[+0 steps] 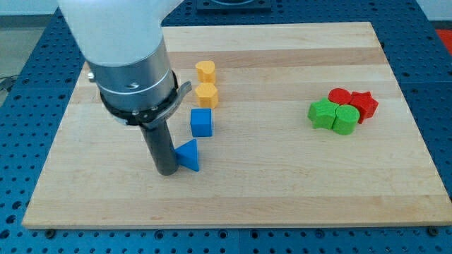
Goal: Move your arm towards top
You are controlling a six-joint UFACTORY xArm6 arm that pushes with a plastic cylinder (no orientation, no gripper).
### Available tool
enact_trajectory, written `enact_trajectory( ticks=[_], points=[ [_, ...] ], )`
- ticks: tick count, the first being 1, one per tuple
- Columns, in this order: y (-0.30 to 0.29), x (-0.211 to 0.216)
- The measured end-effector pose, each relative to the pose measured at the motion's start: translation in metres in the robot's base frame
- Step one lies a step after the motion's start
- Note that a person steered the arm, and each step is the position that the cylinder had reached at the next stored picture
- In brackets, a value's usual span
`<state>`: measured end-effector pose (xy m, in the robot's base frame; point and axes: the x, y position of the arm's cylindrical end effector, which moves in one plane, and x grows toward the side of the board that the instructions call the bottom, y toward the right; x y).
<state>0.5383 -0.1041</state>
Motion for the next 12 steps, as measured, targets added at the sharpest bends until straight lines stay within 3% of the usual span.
enact_trajectory(
  ticks=[5,7,8,10,11,12],
  points=[
    [0.016,-0.006],
    [-0.014,0.041],
    [0.021,0.08],
    [0.178,0.072],
    [0.232,0.033],
    [0.241,-0.031]
  ],
)
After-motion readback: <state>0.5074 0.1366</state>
